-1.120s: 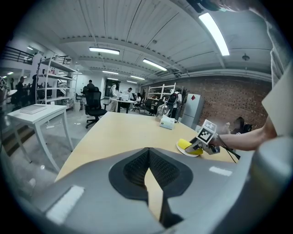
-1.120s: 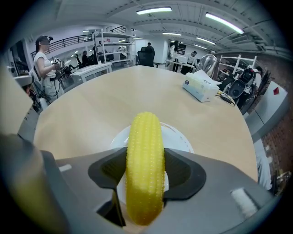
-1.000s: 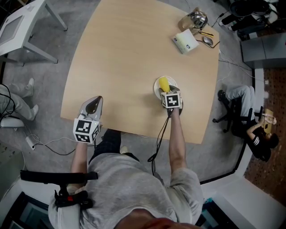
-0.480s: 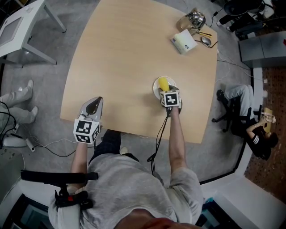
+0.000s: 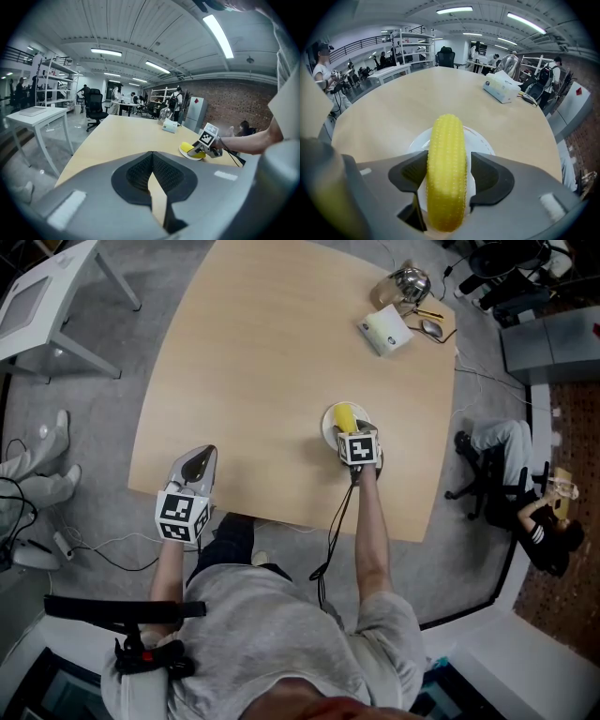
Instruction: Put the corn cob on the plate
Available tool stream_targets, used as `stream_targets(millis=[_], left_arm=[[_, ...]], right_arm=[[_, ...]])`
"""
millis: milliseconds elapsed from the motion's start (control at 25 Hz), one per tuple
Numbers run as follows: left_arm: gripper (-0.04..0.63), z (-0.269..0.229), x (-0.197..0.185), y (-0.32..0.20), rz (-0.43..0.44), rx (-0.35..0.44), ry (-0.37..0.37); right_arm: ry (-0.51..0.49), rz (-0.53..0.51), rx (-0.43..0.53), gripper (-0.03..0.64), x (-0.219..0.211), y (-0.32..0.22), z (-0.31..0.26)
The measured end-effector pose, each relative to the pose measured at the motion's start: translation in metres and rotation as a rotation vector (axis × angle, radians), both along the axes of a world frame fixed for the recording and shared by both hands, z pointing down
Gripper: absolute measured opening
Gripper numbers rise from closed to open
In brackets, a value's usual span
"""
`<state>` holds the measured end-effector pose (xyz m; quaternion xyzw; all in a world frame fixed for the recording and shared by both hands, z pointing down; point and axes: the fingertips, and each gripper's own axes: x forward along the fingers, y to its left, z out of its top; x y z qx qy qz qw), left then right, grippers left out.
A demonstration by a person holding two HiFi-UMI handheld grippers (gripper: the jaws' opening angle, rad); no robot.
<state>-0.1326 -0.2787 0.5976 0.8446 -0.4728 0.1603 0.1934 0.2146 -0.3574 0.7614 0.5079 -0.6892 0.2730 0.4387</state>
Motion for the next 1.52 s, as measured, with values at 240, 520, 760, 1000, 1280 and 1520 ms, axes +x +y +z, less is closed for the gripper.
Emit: stream_targets(millis=[240, 520, 760, 1000, 1280, 1520], left_arm=[[0.020, -0.003, 0.000, -0.003, 0.003, 0.011, -0.001], [0.020, -0.008, 0.000, -0.004, 0.010, 0.026, 0.004], [0.020, -0.013, 0.006, -0.004, 0.033, 0.043, 0.010], [0.020, -0.032, 0.007, 0.009, 0.054, 0.057, 0.010], [0.020, -0.048, 0.019, 0.012, 0.094, 0.085, 0.016], [0.020, -0.069, 0.035, 0.032, 0.122, 0.109, 0.013]], right_arm=[[-0.020, 0.003, 0.020, 0.293, -0.004, -0.005, -0.005], [-0.042, 0.021, 0.044, 0.290, -0.006, -0.004, -0.017], [-0.067, 0.063, 0.079, 0.274, 0.002, 0.003, -0.030], [-0.073, 0.091, 0.115, 0.253, 0.003, 0.025, -0.058], [-0.115, 0.158, 0.169, 0.212, 0.007, 0.043, -0.082], [-0.189, 0.231, 0.249, 0.156, 0.016, 0.078, -0.121]])
